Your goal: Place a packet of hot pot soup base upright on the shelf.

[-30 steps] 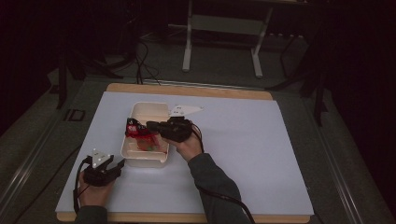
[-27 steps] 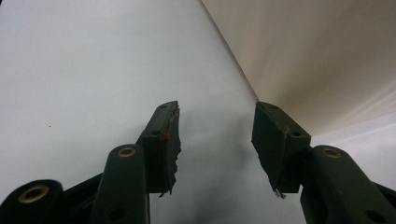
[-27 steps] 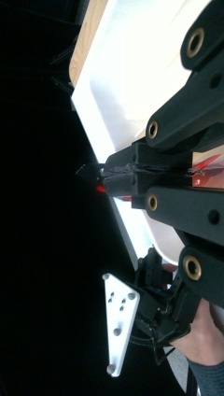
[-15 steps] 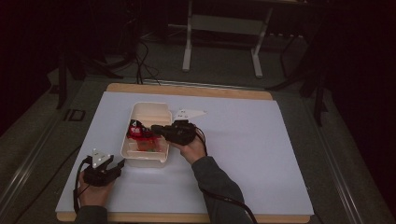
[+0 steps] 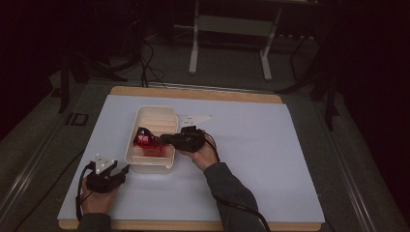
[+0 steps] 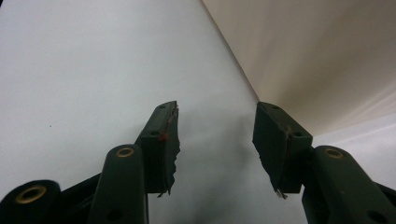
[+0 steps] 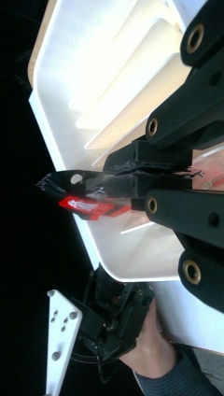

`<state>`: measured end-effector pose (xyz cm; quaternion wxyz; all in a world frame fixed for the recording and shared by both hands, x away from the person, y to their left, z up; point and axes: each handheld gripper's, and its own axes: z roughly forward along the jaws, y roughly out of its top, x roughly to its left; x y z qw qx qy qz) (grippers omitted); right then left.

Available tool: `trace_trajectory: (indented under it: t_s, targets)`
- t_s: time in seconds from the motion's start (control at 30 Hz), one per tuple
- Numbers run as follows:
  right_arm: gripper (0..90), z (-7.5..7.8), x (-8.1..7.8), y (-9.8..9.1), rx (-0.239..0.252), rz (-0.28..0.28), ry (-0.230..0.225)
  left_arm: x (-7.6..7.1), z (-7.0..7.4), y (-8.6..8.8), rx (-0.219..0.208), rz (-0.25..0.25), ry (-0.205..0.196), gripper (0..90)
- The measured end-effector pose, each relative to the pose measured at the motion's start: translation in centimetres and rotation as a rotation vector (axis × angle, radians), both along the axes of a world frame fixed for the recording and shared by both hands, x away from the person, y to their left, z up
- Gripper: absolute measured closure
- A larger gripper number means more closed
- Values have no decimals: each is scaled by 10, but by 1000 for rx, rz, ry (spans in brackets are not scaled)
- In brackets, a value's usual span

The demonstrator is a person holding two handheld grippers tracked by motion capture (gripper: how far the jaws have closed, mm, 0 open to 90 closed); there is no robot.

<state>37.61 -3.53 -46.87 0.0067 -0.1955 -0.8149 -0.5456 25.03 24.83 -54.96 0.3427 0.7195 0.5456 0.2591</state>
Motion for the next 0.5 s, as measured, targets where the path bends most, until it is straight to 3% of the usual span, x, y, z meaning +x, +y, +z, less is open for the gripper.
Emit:
trace_trajectory:
  t_s: [0.1, 0.33, 0.5]
  targets:
    - [877, 1, 1, 0, -15, 0, 6, 0, 0, 0, 2, -1, 1, 505]
    - [831, 6, -1, 4, -96, -2, -24, 0, 0, 0, 1, -1, 0, 505]
    - [687, 12, -3, 7, -164, -2, -39, 0, 0, 1, 1, -2, -1, 505]
